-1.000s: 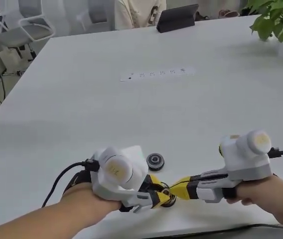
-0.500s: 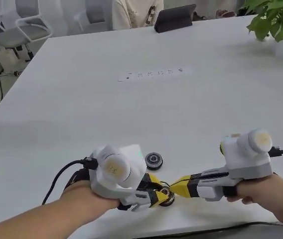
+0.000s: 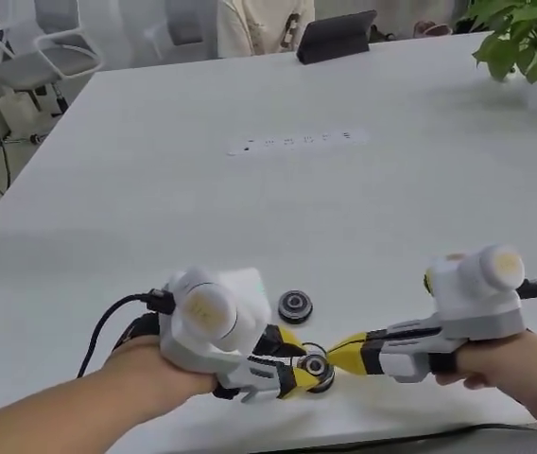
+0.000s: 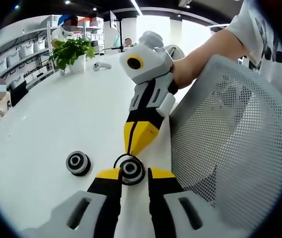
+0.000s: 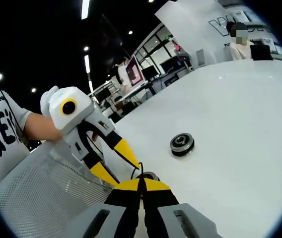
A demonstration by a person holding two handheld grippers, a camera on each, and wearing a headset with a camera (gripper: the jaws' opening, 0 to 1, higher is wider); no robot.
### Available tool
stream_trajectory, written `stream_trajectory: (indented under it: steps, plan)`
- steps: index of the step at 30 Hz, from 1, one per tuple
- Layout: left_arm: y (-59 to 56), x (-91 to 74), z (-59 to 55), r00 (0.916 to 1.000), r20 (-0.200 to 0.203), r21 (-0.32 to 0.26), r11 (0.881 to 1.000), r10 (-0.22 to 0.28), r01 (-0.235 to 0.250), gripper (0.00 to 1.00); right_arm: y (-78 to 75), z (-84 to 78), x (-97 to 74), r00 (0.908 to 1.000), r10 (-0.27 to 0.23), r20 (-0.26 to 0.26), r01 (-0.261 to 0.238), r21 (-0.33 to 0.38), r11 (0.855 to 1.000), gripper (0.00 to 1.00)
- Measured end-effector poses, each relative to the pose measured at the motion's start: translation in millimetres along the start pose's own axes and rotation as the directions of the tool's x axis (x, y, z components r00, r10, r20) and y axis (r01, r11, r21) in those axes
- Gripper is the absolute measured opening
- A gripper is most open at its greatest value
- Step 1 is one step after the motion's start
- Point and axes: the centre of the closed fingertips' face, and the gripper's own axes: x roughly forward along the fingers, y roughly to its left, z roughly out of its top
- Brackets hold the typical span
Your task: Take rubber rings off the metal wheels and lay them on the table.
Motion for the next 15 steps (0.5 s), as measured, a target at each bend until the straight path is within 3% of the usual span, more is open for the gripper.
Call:
stream_trajectory:
  steps: [15]
  plan:
    - [1.6,-27.2,5.2,0.9991,0.036,-0.006,1.0,0.022,-0.021,0.28,10.7,13.7,-4.1,0.9999,0.002,0.011,-0.002,-0.018,1.0,0.0]
